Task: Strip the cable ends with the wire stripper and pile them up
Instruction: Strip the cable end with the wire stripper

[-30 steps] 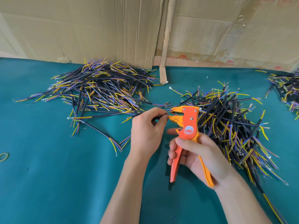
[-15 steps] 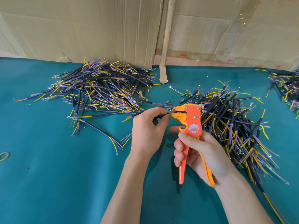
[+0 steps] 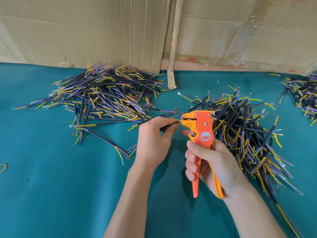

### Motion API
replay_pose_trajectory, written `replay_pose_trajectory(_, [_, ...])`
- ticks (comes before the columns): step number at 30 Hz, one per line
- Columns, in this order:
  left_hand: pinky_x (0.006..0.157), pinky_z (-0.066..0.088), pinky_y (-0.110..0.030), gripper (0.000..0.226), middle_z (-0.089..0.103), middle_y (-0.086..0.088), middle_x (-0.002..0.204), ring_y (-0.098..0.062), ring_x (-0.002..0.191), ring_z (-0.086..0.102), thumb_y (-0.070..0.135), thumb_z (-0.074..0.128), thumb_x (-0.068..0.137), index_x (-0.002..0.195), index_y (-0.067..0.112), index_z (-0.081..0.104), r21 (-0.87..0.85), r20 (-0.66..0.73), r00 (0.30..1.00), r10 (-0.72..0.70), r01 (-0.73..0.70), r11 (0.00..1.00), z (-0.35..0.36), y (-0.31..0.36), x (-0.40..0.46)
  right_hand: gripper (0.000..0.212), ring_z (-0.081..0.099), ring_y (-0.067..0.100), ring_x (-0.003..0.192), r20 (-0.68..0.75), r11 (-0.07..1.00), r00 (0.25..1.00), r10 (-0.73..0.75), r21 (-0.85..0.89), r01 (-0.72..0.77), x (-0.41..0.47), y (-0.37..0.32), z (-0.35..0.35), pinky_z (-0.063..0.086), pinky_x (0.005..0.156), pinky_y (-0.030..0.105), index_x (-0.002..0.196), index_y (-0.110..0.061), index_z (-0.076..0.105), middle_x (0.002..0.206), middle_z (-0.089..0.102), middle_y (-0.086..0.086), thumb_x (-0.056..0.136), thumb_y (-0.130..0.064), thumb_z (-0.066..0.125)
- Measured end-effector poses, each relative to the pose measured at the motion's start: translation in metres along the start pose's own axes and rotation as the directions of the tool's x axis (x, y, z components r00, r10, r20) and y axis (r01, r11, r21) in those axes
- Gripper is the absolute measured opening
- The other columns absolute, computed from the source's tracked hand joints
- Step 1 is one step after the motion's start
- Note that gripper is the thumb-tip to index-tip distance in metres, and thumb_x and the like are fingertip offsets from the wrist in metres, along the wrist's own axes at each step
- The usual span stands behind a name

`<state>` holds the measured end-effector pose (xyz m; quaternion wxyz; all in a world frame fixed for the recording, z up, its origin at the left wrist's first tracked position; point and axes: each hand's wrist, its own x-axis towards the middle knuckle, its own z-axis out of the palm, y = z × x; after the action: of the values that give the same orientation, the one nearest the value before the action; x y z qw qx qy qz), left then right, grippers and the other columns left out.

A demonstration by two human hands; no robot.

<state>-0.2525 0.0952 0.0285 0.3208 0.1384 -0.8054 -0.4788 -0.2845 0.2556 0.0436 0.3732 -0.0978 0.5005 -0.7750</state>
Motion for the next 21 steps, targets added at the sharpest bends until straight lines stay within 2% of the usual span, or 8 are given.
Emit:
replay_pose_trajectory(4, [0.069,0.039,-0.008,0.015,0.068,0.013,0.079,-0.002,0.079,0.061,0.009,0.072,0.090,0.098,0.018,0.081,0.060,0.036,0.999,0.039,-0.041,0.997,0.003,0.003,0.000,0.039,0.033,0.013,0.037,-0.108,0.999,0.994,-0.012,-0.032,0.008,0.004,0.002,0.003,0.032,0.036,0.021,0.112,-0.008,0.075,0.056,0.037,0.002,0.074,-0.014,0.082])
replay_pose_trajectory(7, [0.068,0.038,-0.007,0.017,0.066,0.016,0.077,0.000,0.076,0.059,0.008,0.072,0.090,0.098,0.019,0.081,0.061,0.006,1.000,0.027,-0.028,0.998,0.004,0.002,0.000,0.034,0.043,0.019,0.039,-0.060,1.000,0.998,0.027,-0.003,-0.027,0.002,0.003,0.003,0.037,0.040,0.025,0.109,-0.005,0.075,0.060,0.047,0.009,0.077,-0.015,0.081])
replay_pose_trajectory(10, [0.068,0.042,-0.012,0.018,0.068,0.014,0.078,-0.004,0.075,0.061,0.008,0.072,0.089,0.099,0.020,0.081,0.028,-0.061,0.998,0.027,-0.025,0.999,0.003,0.000,0.000,0.033,0.060,0.034,0.056,0.015,0.999,1.000,0.014,0.047,-0.015,0.002,0.002,0.003,0.051,0.051,0.038,0.100,0.000,0.070,0.075,0.061,0.026,0.073,-0.016,0.080])
replay_pose_trajectory(12, [0.073,0.048,-0.017,0.019,0.072,0.012,0.082,-0.006,0.077,0.065,0.007,0.071,0.089,0.099,0.021,0.080,-0.002,-0.088,0.996,0.013,-0.013,1.000,0.002,0.001,-0.001,0.029,0.067,0.039,0.068,-0.004,0.998,1.000,-0.012,0.064,0.012,0.003,-0.001,0.001,0.058,0.061,0.042,0.096,-0.002,0.067,0.086,0.067,0.031,0.070,-0.010,0.078])
replay_pose_trajectory(14, [0.068,0.047,-0.019,0.021,0.069,0.011,0.075,-0.008,0.069,0.060,0.005,0.070,0.090,0.098,0.023,0.077,-0.050,-0.099,0.995,-0.018,0.013,0.999,0.003,0.001,0.000,0.030,0.070,0.040,0.074,-0.056,0.998,0.998,-0.033,0.058,0.037,0.005,-0.004,-0.004,0.062,0.067,0.043,0.096,-0.003,0.064,0.096,0.070,0.034,0.069,-0.001,0.076])
replay_pose_trajectory(17, [0.060,0.038,-0.015,0.021,0.063,0.011,0.068,-0.007,0.061,0.050,0.002,0.067,0.091,0.096,0.022,0.073,-0.094,-0.102,0.994,-0.045,0.035,0.995,0.005,0.000,0.001,0.042,0.072,0.042,0.080,-0.140,0.994,0.989,-0.056,0.082,0.068,0.006,-0.006,-0.011,0.064,0.075,0.046,0.102,-0.001,0.061,0.103,0.070,0.036,0.062,-0.002,0.074])
replay_pose_trajectory(19, [0.059,0.036,-0.015,0.022,0.061,0.009,0.068,-0.007,0.059,0.047,0.000,0.065,0.091,0.097,0.021,0.071,-0.109,-0.095,0.994,-0.047,0.037,0.993,0.005,0.000,0.001,0.052,0.071,0.044,0.086,-0.121,0.989,0.991,-0.062,0.125,0.077,0.006,-0.007,-0.012,0.063,0.078,0.047,0.109,0.002,0.061,0.106,0.070,0.035,0.059,0.006,0.071])
replay_pose_trajectory(21, [0.058,0.034,-0.016,0.023,0.059,0.006,0.068,-0.008,0.058,0.045,-0.001,0.064,0.092,0.098,0.020,0.070,-0.105,-0.089,0.995,-0.049,0.039,0.994,0.005,0.000,0.001,0.052,0.070,0.046,0.094,-0.059,0.987,0.997,-0.047,0.152,0.055,0.003,-0.007,-0.013,0.061,0.083,0.049,0.119,0.004,0.059,0.112,0.069,0.035,0.068,0.007,0.063])
